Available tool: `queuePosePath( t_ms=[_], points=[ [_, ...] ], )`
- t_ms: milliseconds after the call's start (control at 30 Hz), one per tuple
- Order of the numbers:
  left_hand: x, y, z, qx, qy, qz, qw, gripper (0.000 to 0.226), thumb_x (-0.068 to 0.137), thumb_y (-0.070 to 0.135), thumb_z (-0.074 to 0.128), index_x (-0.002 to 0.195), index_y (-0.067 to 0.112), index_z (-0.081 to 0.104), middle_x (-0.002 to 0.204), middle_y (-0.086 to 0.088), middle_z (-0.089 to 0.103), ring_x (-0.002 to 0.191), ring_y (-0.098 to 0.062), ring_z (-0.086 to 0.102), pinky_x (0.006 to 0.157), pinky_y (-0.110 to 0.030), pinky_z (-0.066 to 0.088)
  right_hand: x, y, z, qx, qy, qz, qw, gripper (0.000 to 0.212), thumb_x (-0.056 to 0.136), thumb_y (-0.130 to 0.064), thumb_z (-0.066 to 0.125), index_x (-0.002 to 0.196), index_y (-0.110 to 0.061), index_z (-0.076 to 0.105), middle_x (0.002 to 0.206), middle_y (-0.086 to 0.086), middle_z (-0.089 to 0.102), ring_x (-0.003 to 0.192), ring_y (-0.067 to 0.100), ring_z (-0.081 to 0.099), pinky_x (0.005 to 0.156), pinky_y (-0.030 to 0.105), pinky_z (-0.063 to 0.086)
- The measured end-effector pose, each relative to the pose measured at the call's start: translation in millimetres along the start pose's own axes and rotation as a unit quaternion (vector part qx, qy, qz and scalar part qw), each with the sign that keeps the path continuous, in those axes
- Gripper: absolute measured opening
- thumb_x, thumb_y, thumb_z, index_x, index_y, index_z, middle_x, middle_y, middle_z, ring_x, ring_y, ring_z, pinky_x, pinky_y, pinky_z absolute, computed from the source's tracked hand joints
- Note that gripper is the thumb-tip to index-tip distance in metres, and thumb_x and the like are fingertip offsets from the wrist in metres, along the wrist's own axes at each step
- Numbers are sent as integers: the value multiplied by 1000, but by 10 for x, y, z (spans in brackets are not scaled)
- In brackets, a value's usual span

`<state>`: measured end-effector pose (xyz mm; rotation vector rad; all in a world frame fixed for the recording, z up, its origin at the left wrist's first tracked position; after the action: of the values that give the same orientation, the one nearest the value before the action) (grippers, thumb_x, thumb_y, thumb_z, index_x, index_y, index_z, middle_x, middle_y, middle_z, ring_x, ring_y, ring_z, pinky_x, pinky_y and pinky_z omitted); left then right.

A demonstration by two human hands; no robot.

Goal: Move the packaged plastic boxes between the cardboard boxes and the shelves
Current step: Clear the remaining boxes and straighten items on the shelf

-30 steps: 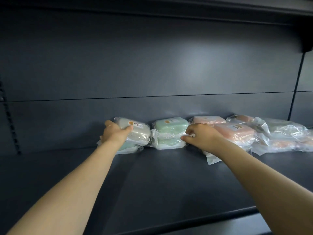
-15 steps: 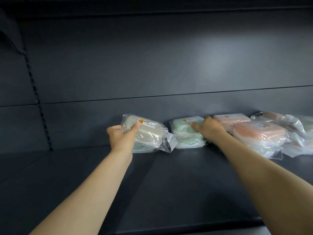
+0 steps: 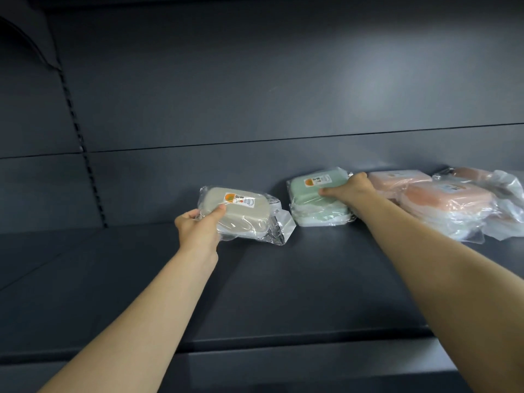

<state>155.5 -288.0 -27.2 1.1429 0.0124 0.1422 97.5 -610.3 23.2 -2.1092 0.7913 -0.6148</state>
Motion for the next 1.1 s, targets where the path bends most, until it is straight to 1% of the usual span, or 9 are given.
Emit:
queuePosePath(
  t_ms=[167, 267, 400, 500, 567, 733, 867, 967, 1100],
  points=[
    [-74, -25, -61, -62, -22, -74, 995, 51, 79, 9, 75, 119, 0, 45, 116, -11, 61, 102, -25, 65, 87, -45, 55, -204, -16, 8, 37, 42, -27, 998, 85, 66, -34, 85, 131, -4, 40, 130, 15, 44, 124, 28, 43, 100, 36, 40],
    [-134, 4, -147, -78, -38, -84, 993, 62, 77, 10, 76, 130, 4, 45, 124, -11, 59, 106, -26, 64, 92, -47, 52, -356, -27, 29, 56, 42, -51, 996, 67, 68, -34, 84, 121, -6, 54, 116, 10, 49, 125, 26, 40, 97, 34, 43],
    [-327, 155, -293, -72, -66, -61, 993, 73, 78, 9, 75, 140, 6, 37, 129, -11, 57, 110, -27, 63, 98, -48, 48, -659, -19, -15, 78, 46, -68, 994, 65, 66, -38, 83, 118, -8, 58, 122, 16, 52, 118, 25, 45, 87, 28, 40],
    [-586, 351, -411, -48, -109, -34, 992, 56, 83, 8, 70, 133, 7, 44, 125, -10, 61, 107, -25, 65, 96, -48, 50, -1020, -38, -138, 112, 56, -82, 989, 71, 66, -36, 83, 126, -10, 54, 128, 13, 47, 113, 21, 45, 88, 24, 38],
    [-802, 496, -518, -38, -129, -11, 991, 48, 85, 9, 67, 130, 9, 49, 123, -9, 63, 107, -24, 65, 96, -47, 50, -1307, -21, -214, 149, 54, -83, 984, 80, 56, -43, 85, 125, -14, 56, 124, 11, 54, 106, 23, 56, 93, 32, 46],
    [-1431, 676, -865, -74, -128, 6, 989, 68, 87, 9, 64, 146, 22, 30, 126, 6, 53, 111, -19, 61, 98, -48, 48, -2076, 81, -430, 217, 27, -82, 972, 59, 71, -30, 81, 121, -10, 57, 110, 4, 66, 101, 23, 62, 90, 37, 50],
    [-1945, 699, -1132, -110, -133, -2, 985, 63, 89, 10, 61, 144, 27, 34, 133, 6, 53, 113, -17, 61, 97, -46, 49, -2656, 219, -622, 271, 11, -83, 959, 46, 75, -30, 78, 114, -17, 56, 108, 0, 66, 102, 20, 62, 90, 34, 49],
    [-2408, 652, -1369, -112, -127, -15, 985, 56, 91, 10, 59, 140, 27, 38, 133, 4, 54, 115, -18, 60, 92, -44, 52, -3111, 417, -730, 297, 3, -81, 951, 50, 75, -28, 79, 118, -19, 56, 109, 0, 67, 102, 21, 64, 93, 41, 51],
    [-3049, 482, -1736, -83, -119, -32, 989, 46, 93, 14, 56, 136, 23, 43, 127, 0, 59, 112, -19, 62, 75, -36, 59, -3705, 772, -758, 317, -23, -64, 946, 43, 78, -25, 76, 114, -25, 54, 103, -6, 65, 102, 19, 63, 93, 39, 51]
  ],
)
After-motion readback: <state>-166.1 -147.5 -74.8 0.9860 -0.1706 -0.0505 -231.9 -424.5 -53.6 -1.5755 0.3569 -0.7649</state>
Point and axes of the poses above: each hand's wrist, its own x-axis towards the middle knuckle, its own z-axis out of the palm, y = z × x, the point moved 8 cm from there along x, towards the middle knuckle
